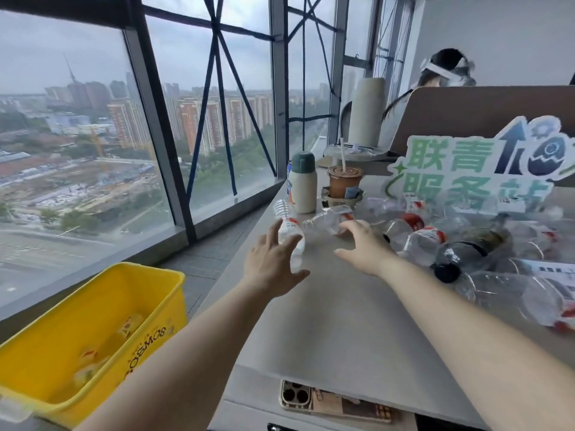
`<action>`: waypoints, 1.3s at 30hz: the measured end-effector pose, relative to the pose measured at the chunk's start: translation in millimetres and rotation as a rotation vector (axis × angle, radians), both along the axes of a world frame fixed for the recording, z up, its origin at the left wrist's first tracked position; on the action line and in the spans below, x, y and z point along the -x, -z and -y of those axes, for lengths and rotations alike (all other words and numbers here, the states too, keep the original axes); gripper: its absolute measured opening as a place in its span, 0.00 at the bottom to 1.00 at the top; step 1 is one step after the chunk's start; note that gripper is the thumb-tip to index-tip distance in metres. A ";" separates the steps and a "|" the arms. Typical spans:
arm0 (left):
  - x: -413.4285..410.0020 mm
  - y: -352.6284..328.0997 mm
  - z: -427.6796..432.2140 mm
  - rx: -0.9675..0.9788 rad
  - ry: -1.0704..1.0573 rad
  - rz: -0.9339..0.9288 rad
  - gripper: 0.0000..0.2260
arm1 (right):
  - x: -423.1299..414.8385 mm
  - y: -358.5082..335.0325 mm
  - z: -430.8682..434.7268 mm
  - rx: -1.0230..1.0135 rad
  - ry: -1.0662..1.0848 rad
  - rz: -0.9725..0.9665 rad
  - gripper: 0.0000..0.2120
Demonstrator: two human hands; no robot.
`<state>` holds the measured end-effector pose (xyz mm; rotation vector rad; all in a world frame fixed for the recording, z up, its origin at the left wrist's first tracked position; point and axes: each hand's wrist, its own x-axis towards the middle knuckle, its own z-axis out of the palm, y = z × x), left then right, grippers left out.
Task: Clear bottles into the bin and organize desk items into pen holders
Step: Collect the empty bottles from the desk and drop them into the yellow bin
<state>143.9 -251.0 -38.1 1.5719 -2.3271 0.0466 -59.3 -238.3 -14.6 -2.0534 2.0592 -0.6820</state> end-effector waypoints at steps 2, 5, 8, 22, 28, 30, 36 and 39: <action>-3.7 8.7 8.1 -0.009 0.002 -0.052 0.32 | -3.2 3.3 17.9 -0.004 -0.022 -0.024 0.33; -13.6 19.0 15.8 -0.072 0.041 -0.213 0.29 | -7.2 5.2 41.5 -0.010 -0.046 -0.144 0.35; -22.8 24.1 18.9 -0.051 0.109 -0.290 0.22 | -13.3 5.5 59.4 -0.049 -0.078 -0.203 0.34; -84.9 0.9 -31.3 0.197 -0.006 -0.420 0.19 | -51.0 25.3 62.9 0.130 -0.112 -0.631 0.19; -129.3 -14.7 -71.1 0.271 -0.056 -0.456 0.18 | -90.4 0.0 14.4 0.427 -0.267 -0.487 0.14; -149.4 -24.5 -86.4 0.326 -0.061 -0.479 0.17 | -111.6 -18.2 -7.3 0.580 -0.364 -0.369 0.16; -225.8 -54.4 -132.8 0.517 -0.149 -0.490 0.17 | -197.4 -68.9 -52.3 0.753 -0.677 0.112 0.20; -268.9 -68.3 -154.0 0.624 -0.226 -0.436 0.17 | -247.5 -79.3 -60.2 0.805 -0.753 0.283 0.22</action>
